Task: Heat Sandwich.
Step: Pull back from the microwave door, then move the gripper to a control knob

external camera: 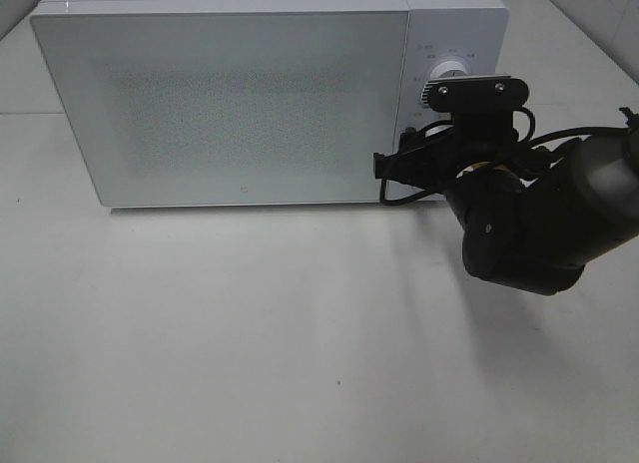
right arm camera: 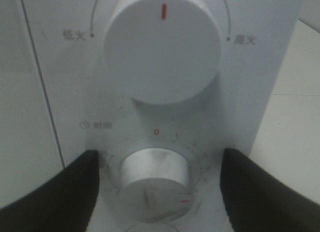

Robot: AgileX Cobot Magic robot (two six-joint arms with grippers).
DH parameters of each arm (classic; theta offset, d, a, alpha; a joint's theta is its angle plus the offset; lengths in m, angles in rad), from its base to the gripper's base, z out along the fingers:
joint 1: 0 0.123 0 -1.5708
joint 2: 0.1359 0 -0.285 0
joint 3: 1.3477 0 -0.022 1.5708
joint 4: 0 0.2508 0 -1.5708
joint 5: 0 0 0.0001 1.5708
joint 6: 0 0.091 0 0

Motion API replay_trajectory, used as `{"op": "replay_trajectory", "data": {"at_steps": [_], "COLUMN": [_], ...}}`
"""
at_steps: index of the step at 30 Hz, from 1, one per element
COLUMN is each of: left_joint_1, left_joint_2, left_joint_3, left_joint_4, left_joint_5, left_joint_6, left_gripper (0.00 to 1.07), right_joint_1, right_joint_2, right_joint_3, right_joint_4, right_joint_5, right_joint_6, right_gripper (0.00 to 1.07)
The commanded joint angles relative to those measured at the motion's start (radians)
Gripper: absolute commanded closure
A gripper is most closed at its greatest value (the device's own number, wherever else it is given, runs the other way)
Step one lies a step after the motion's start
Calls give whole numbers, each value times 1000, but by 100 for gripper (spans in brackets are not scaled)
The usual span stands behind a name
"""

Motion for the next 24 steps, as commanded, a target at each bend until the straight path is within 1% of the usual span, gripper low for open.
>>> {"op": "replay_trajectory", "data": {"at_steps": [1,4,5,6,8,9,10,12,15,24], "left_joint_1": [-5,-5,-5,-5,-5,-5,-5,-5,-5,-5], "left_joint_2": [-17,-17,-17,-17,-17,-17,-17,-17,-17,-17], "left_joint_3": [0,0,0,0,0,0,0,0,0,0], "left_joint_4": [-4,-4,-4,-4,-4,-4,-4,-4,-4,-4], "left_joint_5": [-12,-12,-12,-12,-12,-12,-12,-12,-12,-12], "left_joint_6": [-1,-1,-1,-1,-1,-1,-1,-1,-1,-1], "left_gripper": [9,9,9,9,9,9,9,9,9,9], "right_joint_1": [-3,-3,-3,-3,-3,-3,-3,-3,-3,-3], "right_joint_2": [-16,-15,-15,-15,-15,-15,-15,-15,-15,-15], "right_joint_3": [-2,-2,-2,-2,-2,-2,-2,-2,-2,-2], "right_joint_4": [-6,-8,-8,-13,-17,-17,-17,-17,-17,-17], "right_joint_5": [-1,10,10,13,14,14,14,14,14,9], "right_joint_6": [-6,-2,-2,-2,-2,-2,-2,-2,-2,86], "right_gripper": [56,68,68,76,85,85,91,96,99,98]}}
